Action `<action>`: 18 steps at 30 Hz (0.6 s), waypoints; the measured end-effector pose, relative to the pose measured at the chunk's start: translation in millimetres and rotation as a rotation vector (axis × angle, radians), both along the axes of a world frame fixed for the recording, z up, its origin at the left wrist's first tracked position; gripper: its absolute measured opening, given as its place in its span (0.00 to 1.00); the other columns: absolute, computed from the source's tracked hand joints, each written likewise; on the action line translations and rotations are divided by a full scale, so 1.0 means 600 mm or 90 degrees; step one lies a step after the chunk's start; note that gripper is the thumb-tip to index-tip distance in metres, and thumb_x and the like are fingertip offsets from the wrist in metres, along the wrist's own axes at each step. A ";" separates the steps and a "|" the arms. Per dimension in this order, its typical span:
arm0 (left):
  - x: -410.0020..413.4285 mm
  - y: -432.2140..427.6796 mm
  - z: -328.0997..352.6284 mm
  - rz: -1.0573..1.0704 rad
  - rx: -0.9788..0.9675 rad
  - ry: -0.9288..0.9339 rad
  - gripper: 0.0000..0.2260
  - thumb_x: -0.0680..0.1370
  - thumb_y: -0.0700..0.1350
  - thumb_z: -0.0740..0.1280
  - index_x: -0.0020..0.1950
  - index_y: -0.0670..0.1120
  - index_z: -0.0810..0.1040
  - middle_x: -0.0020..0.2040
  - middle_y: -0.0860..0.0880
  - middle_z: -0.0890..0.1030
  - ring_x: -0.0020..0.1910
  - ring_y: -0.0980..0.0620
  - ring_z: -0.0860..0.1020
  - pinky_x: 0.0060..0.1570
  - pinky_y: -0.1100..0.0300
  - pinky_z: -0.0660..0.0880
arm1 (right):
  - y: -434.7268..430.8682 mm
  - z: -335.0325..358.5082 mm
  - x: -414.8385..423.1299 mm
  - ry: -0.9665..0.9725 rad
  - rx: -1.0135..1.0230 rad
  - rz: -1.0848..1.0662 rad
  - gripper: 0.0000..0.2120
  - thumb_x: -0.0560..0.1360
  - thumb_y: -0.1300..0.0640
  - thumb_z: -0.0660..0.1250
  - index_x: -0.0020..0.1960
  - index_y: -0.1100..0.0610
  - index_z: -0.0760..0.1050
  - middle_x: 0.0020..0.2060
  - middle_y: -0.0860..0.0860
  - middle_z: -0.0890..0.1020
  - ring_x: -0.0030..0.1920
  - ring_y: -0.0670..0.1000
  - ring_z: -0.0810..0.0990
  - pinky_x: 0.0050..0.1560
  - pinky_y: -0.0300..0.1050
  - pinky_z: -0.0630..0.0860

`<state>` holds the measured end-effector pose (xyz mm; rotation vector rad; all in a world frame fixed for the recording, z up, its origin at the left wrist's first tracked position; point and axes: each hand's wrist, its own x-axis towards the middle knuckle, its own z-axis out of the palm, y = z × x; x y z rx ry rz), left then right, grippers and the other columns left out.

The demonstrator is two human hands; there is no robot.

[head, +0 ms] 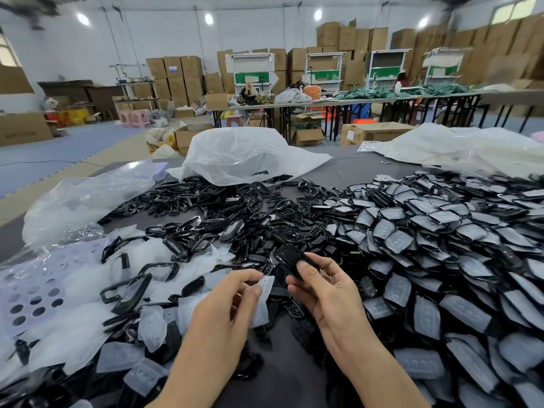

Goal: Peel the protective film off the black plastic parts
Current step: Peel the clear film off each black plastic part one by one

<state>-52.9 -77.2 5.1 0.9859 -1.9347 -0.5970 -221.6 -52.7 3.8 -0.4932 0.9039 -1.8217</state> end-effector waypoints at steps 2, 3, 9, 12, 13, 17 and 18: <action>-0.003 0.002 0.003 -0.010 0.048 0.045 0.07 0.79 0.52 0.65 0.52 0.65 0.77 0.39 0.59 0.80 0.32 0.57 0.76 0.33 0.64 0.74 | 0.000 0.000 0.001 0.003 0.001 -0.002 0.07 0.75 0.69 0.69 0.53 0.62 0.79 0.39 0.57 0.84 0.35 0.52 0.85 0.34 0.40 0.81; -0.004 0.001 0.003 -0.007 0.067 0.062 0.08 0.80 0.50 0.65 0.52 0.65 0.78 0.38 0.59 0.81 0.32 0.57 0.76 0.34 0.61 0.76 | 0.000 -0.001 0.000 0.005 0.002 -0.004 0.07 0.75 0.69 0.69 0.53 0.62 0.79 0.39 0.57 0.84 0.35 0.51 0.85 0.34 0.40 0.81; 0.001 0.003 0.009 -0.052 0.161 0.109 0.18 0.82 0.42 0.63 0.54 0.68 0.79 0.40 0.57 0.83 0.33 0.59 0.77 0.33 0.67 0.73 | -0.003 -0.007 0.001 0.056 0.021 -0.027 0.07 0.76 0.68 0.70 0.52 0.60 0.80 0.37 0.55 0.85 0.37 0.51 0.86 0.36 0.39 0.81; -0.003 0.005 0.010 -0.044 0.111 0.088 0.11 0.80 0.45 0.67 0.50 0.63 0.82 0.47 0.61 0.83 0.45 0.60 0.81 0.40 0.71 0.73 | -0.002 -0.010 0.002 0.095 0.018 -0.025 0.07 0.77 0.68 0.70 0.52 0.58 0.80 0.36 0.52 0.86 0.38 0.51 0.86 0.38 0.38 0.81; -0.004 0.005 0.010 -0.044 0.085 0.077 0.09 0.79 0.47 0.66 0.48 0.61 0.83 0.49 0.61 0.82 0.47 0.60 0.81 0.43 0.71 0.73 | -0.002 -0.010 0.002 0.107 0.017 -0.022 0.08 0.77 0.68 0.69 0.52 0.58 0.80 0.36 0.53 0.86 0.38 0.50 0.86 0.38 0.37 0.81; -0.004 0.004 0.004 -0.039 0.011 -0.015 0.10 0.81 0.46 0.63 0.52 0.61 0.80 0.48 0.62 0.79 0.47 0.62 0.79 0.45 0.73 0.71 | 0.002 -0.008 0.008 0.160 0.008 0.020 0.09 0.77 0.67 0.69 0.50 0.55 0.82 0.41 0.57 0.87 0.41 0.52 0.87 0.42 0.38 0.81; -0.004 0.003 0.002 -0.029 -0.022 -0.044 0.10 0.82 0.46 0.62 0.54 0.61 0.80 0.47 0.63 0.78 0.45 0.63 0.78 0.44 0.75 0.69 | 0.003 -0.007 0.010 0.177 0.008 0.037 0.09 0.77 0.66 0.69 0.49 0.53 0.83 0.42 0.57 0.87 0.43 0.53 0.87 0.43 0.38 0.81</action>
